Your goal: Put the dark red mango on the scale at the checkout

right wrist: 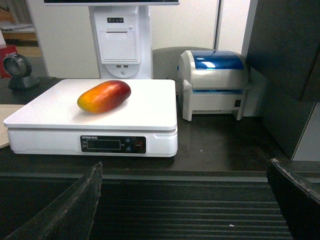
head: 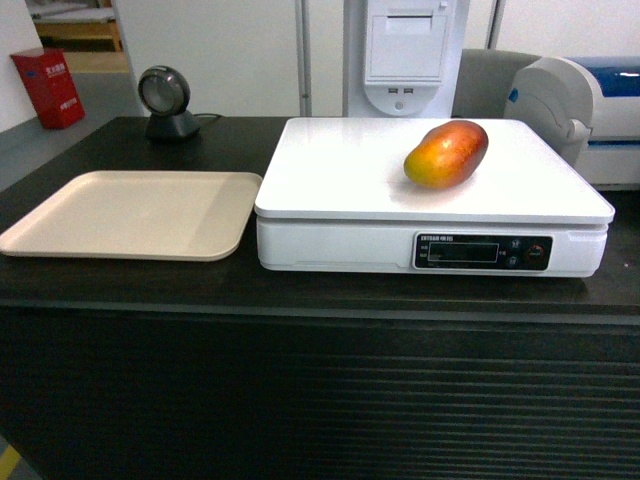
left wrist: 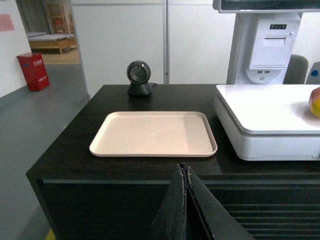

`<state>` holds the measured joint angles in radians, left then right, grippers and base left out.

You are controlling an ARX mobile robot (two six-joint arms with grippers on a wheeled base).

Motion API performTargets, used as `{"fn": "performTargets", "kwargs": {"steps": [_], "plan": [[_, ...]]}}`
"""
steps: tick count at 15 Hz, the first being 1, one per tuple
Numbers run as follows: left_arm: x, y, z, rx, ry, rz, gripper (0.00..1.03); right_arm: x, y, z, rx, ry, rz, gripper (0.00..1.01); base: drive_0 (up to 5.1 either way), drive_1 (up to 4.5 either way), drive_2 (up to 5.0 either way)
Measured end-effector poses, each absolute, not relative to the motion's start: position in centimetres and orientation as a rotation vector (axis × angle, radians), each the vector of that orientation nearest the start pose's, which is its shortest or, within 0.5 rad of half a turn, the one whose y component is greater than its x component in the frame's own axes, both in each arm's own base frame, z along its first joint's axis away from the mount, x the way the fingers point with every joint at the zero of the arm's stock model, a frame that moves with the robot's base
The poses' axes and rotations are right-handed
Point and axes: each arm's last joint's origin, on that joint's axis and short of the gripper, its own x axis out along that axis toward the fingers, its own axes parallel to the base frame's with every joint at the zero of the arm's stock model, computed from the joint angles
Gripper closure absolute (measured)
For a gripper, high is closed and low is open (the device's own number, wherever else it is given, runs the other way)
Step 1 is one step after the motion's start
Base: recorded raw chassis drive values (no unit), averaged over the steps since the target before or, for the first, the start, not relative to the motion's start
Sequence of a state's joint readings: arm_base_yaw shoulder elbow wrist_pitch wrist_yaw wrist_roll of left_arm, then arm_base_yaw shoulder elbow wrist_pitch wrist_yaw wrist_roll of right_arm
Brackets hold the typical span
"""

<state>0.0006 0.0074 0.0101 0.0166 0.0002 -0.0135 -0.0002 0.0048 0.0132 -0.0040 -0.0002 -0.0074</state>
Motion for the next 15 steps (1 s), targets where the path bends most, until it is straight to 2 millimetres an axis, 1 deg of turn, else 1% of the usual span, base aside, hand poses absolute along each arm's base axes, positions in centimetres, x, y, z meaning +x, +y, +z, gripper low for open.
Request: {"fn": "performTargets", "kwargs": {"steps": [4,5,6,8,9,10,11,12,15], "plan": [[9.76,0.01,16.59,-0.015,0.002,0.002,1.00,9.72,0.00,16.73,-0.007,-0.005,0.000,0.03,0.0,0.00,0.0],[9.76,0.01,16.59,-0.014,0.002,0.002,0.95,9.72,0.00,16.72,-0.008,-0.004,0.000,0.03,0.0,0.00,0.0],[9.76,0.01,16.59,-0.014,0.002,0.002,0.79,9.72,0.00,16.73,-0.008,-0.005,0.000,0.03,0.0,0.00,0.0],[9.76,0.01,16.59,-0.014,0.002,0.002,0.56,9.72,0.00,16.73,-0.007,-0.005,0.000,0.03,0.0,0.00,0.0],[9.76,0.01,16.59,-0.014,0.002,0.002,0.41,9.72,0.00,16.73,-0.007,-0.005,0.000,0.03,0.0,0.00,0.0],[9.76,0.01,16.59,-0.014,0.002,0.002,0.22,9.72,0.00,16.73,-0.007,-0.005,0.000,0.03,0.0,0.00,0.0],[9.76,0.01,16.59,-0.014,0.002,0.002,0.07,9.72,0.00,16.72,-0.008,-0.004,0.000,0.03,0.0,0.00,0.0],[9.76,0.01,16.59,-0.013,0.002,0.002,0.05,9.72,0.00,16.73,-0.007,-0.005,0.000,0.03,0.0,0.00,0.0],[9.76,0.01,16.59,-0.013,0.001,0.002,0.05,9.72,0.00,16.72,-0.008,-0.004,0.000,0.03,0.0,0.00,0.0]]}}
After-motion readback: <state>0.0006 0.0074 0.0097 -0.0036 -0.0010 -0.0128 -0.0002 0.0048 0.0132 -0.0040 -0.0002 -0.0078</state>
